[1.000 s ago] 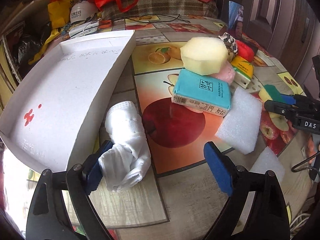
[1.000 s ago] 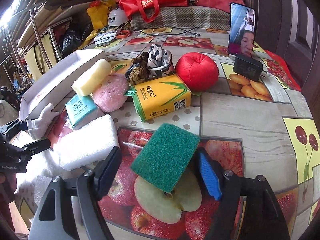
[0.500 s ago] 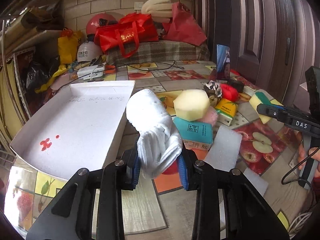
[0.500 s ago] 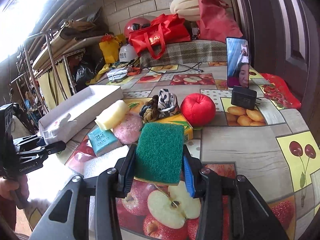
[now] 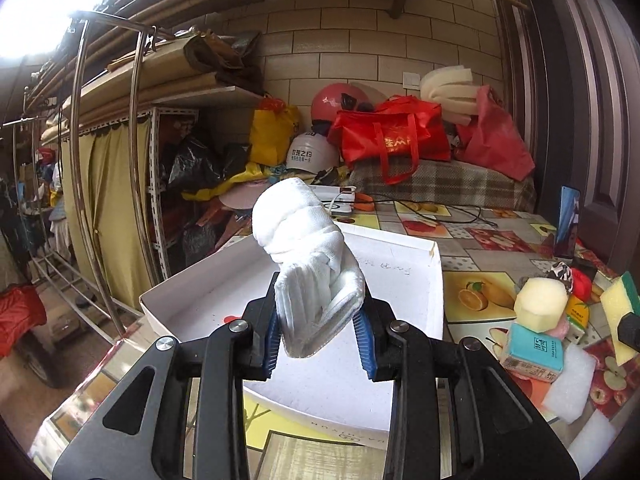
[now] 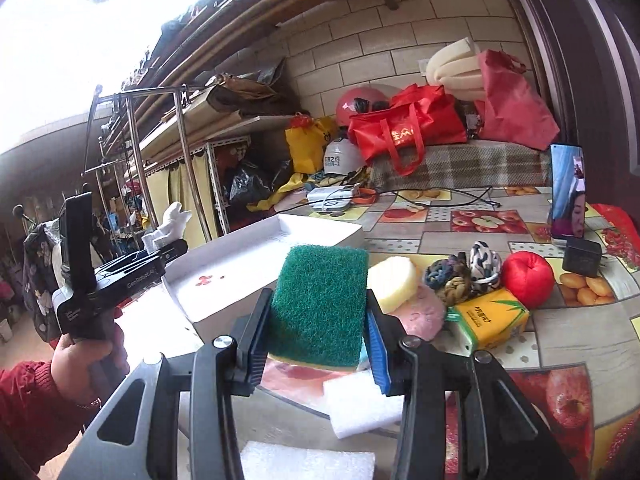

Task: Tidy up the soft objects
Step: 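Carry glove and sponge over the white box and open both tools to drop them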

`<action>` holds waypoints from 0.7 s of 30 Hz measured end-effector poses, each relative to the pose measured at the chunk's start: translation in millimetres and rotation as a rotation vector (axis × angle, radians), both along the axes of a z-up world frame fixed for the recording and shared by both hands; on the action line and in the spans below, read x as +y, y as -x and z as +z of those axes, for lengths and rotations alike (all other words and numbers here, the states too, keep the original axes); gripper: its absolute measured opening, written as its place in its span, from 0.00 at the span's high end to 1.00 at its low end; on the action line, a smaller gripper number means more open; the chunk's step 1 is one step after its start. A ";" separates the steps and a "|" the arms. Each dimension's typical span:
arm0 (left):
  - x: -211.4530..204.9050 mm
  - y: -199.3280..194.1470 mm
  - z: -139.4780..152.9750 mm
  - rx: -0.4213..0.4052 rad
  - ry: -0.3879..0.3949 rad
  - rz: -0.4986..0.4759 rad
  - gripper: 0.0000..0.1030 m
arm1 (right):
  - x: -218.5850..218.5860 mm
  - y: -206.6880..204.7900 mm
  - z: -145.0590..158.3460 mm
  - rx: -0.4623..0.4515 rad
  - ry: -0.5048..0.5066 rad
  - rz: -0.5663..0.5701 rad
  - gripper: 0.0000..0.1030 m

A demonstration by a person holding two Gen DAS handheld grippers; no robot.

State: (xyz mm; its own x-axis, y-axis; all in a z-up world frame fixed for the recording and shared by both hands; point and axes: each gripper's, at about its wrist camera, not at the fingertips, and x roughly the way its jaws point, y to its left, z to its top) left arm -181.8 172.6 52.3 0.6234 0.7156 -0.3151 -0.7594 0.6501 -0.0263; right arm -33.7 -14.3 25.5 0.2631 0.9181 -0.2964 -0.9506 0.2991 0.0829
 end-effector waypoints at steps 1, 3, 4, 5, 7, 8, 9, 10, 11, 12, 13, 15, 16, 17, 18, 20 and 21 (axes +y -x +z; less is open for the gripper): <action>4.5 -3.5 -1.2 0.010 0.002 -0.002 0.70 | 8.8 3.6 -0.3 -0.013 0.003 0.011 0.60; 15.4 -6.6 -1.7 0.023 0.023 -0.001 0.70 | 28.3 8.5 -2.4 -0.027 0.017 0.020 0.60; 20.0 -9.4 -3.1 0.024 0.036 0.004 0.70 | 38.2 9.4 -3.2 -0.023 0.023 0.021 0.60; 24.3 -9.7 -3.3 0.020 0.040 0.009 0.70 | 46.9 7.8 -4.7 -0.013 0.024 0.018 0.60; 31.4 -10.3 -3.7 0.015 0.031 0.025 0.70 | 64.0 6.2 -9.6 -0.004 0.035 0.006 0.60; 34.7 -10.8 -3.4 0.016 0.028 0.033 0.70 | 72.0 4.1 -11.5 0.007 0.044 -0.003 0.60; 37.8 -11.3 -3.4 0.014 0.030 0.038 0.70 | 78.2 0.3 -11.7 0.019 0.039 -0.015 0.60; 41.3 -11.7 -4.3 0.013 0.037 0.039 0.70 | 82.0 -1.4 -11.4 0.015 0.025 -0.031 0.60; 44.2 -12.4 -4.9 0.015 0.044 0.040 0.70 | 87.1 -2.4 -10.5 -0.002 0.017 -0.042 0.60; 48.2 -14.6 -6.6 0.018 0.056 0.039 0.70 | 93.0 -4.2 -9.1 -0.019 0.009 -0.055 0.60; 50.8 -16.2 -7.4 0.024 0.066 0.033 0.70 | 98.7 -5.6 -7.6 -0.041 -0.002 -0.072 0.60; 58.1 -19.4 -8.5 0.030 0.092 0.030 0.70 | 113.2 -11.6 -6.2 -0.068 -0.001 -0.099 0.60; 64.0 -19.9 -9.4 0.027 0.106 0.032 0.70 | 119.7 -15.7 -5.6 -0.060 -0.002 -0.102 0.60; 67.6 -19.3 -9.8 0.023 0.118 0.041 0.70 | 124.5 -17.2 -5.9 -0.053 0.001 -0.100 0.60; 71.8 -18.7 -10.8 0.016 0.134 0.052 0.70 | 129.8 -16.3 -6.0 -0.048 0.006 -0.095 0.60; 80.5 -16.1 -12.2 0.005 0.172 0.063 0.70 | 137.3 -7.3 -7.8 -0.036 0.018 -0.061 0.60; 84.4 -15.4 -13.2 0.003 0.190 0.069 0.70 | 142.0 0.4 -9.0 -0.042 0.027 -0.039 0.60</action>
